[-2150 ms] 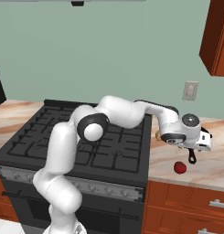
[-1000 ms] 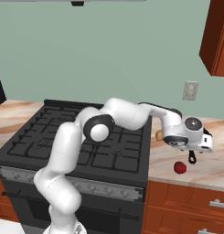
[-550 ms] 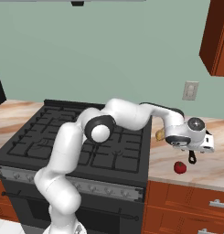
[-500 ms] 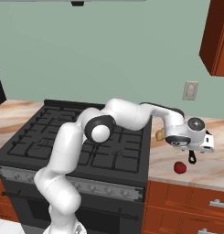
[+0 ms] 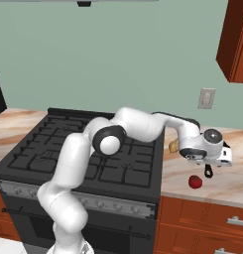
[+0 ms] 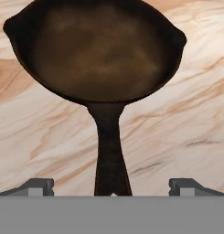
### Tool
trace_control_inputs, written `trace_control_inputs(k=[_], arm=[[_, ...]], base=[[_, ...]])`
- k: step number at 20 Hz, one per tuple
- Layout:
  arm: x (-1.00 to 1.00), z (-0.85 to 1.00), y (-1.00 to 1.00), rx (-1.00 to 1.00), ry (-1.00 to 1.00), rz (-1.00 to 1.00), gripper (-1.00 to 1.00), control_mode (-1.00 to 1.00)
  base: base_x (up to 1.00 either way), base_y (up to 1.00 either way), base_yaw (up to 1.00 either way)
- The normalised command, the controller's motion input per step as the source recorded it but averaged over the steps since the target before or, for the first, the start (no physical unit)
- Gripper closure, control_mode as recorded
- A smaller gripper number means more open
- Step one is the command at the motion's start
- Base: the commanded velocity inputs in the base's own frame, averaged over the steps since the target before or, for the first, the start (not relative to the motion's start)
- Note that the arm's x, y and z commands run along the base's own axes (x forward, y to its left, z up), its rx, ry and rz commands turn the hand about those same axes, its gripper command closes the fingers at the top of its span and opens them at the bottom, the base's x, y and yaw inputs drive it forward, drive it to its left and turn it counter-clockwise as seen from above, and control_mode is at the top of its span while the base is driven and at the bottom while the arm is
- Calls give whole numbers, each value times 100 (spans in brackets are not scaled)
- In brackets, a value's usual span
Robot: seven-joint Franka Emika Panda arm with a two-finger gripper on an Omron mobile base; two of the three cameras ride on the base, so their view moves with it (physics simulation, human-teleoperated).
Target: Place the pan on the front right burner on the stove. Then place the tomato and the onion in the pan and turn on the front right burner.
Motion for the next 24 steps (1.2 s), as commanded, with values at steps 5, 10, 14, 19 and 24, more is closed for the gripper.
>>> trace_control_inputs(k=[5, 10, 14, 19, 24], arm=[[0, -15, 4, 0, 0, 0, -100, -100], [0, -8, 0, 0, 0, 0, -100, -100], [0, -10, 0, 0, 0, 0, -100, -100], [1, -9, 0, 0, 0, 0, -100, -100], [1, -9, 0, 0, 0, 0, -100, -100]], base=[[0, 0, 0], [0, 0, 0], [0, 0, 0], [0, 0, 0], [0, 0, 0]])
